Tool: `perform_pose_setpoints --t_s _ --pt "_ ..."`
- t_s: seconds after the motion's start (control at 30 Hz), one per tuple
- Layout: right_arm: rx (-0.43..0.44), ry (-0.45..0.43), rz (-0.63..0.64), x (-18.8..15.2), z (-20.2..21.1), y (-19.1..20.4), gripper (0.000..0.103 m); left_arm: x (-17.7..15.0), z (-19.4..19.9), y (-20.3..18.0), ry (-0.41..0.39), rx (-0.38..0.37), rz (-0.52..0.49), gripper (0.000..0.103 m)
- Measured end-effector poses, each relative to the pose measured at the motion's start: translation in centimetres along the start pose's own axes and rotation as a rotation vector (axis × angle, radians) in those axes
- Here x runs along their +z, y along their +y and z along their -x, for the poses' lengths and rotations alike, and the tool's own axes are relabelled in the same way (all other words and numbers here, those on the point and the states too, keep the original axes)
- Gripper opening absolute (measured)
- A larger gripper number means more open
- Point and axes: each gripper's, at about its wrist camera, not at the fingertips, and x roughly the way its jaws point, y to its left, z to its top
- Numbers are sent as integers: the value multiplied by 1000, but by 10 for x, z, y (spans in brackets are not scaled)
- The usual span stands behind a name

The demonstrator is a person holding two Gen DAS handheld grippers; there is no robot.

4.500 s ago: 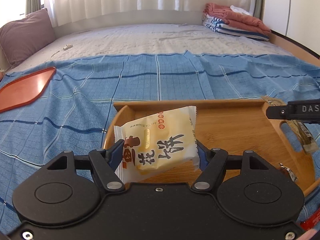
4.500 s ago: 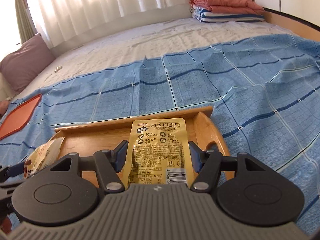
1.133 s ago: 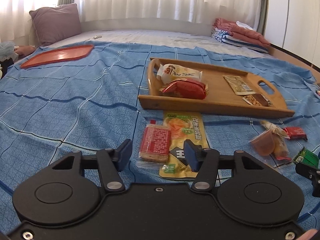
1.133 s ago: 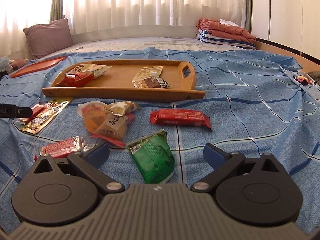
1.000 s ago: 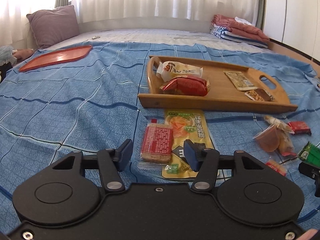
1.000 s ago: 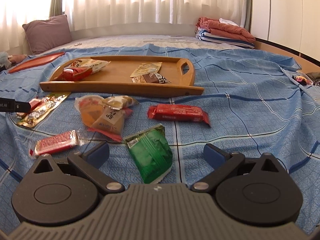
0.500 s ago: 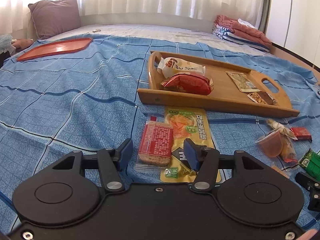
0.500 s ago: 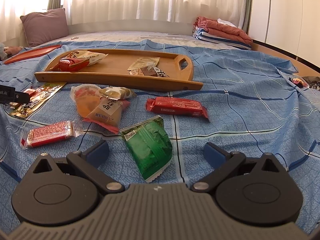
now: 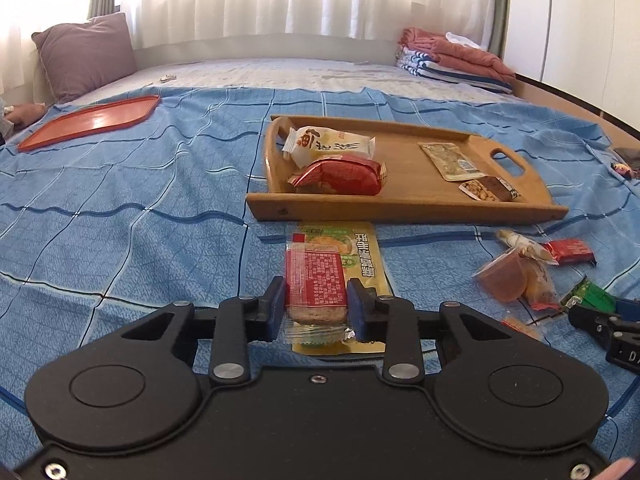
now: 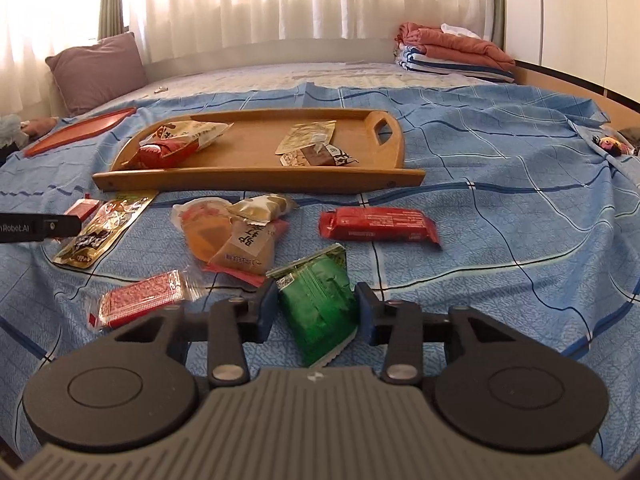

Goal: Organize snacks
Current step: 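Grasp the red wafer with the left tool while the right tool grasps the green packet, then carry the red wafer and green packet over the tray with both tools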

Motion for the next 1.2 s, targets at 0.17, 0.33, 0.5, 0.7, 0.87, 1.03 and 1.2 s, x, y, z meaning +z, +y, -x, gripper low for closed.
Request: perform_pose_setpoints --t_s 0.17,0.33,0.5,0.7,0.87,1.03,1.2 --pt "9 -11 13 1 6 3 40 2 5 0 -6 6 -7 31" --pt "7 -42 20 10 16 3 37 11 14 -2 -39 -2 -16 31" --pt "2 -86 -20 25 22 -4 37 24 18 -2 -68 -8 -13 31" --pt "-11 -124 -69 49 19 -17 37 48 17 0 -92 -19 -2 31" --pt "-5 -146 -109 74 10 -31 37 74 10 5 -115 -35 19 31" --pt "-7 -166 -126 102 -2 -42 37 108 0 9 -149 -54 38 31" --pt "-3 -166 -139 127 -18 -50 37 139 -20 10 -184 -94 28 31"
